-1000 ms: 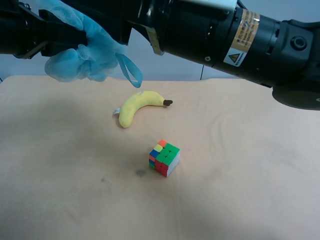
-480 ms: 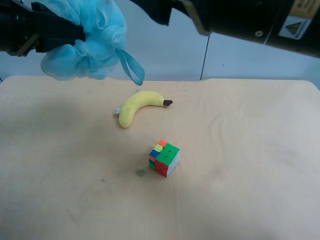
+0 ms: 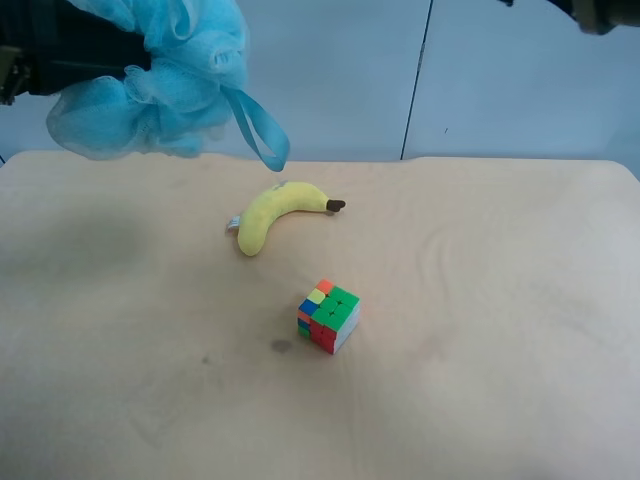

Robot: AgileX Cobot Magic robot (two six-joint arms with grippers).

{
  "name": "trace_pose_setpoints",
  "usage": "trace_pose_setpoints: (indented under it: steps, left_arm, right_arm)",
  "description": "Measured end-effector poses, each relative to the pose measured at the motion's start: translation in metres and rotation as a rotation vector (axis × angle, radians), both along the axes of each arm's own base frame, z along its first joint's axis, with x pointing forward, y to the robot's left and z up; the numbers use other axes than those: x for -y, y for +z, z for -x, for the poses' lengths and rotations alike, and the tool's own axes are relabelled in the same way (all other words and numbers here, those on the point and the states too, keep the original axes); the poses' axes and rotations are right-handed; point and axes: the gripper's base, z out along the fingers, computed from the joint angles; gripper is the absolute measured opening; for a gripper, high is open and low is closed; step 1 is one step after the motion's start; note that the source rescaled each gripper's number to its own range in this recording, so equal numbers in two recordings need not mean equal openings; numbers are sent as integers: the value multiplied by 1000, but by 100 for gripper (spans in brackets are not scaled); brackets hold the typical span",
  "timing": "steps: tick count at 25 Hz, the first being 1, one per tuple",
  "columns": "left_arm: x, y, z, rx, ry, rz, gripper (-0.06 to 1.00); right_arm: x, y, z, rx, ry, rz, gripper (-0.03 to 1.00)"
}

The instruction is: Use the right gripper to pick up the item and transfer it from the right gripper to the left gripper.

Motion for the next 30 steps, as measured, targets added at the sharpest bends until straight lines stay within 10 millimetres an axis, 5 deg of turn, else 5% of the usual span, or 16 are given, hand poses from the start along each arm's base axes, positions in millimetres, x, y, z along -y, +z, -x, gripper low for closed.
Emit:
trace_pose_setpoints:
  steps: [10, 23, 30]
  left_arm:
    - [-11, -1, 6, -1, 68, -109, 0]
    - [-1, -51, -56, -72, 149, -243, 0]
    - [1, -65, -73, -66, 189, -253, 0]
  right_arm:
    - [30, -4, 10, -122, -180, 72, 80]
    - [50, -37, 24, -429, -252, 371, 80]
    - [85, -40, 52, -526, -334, 499, 80]
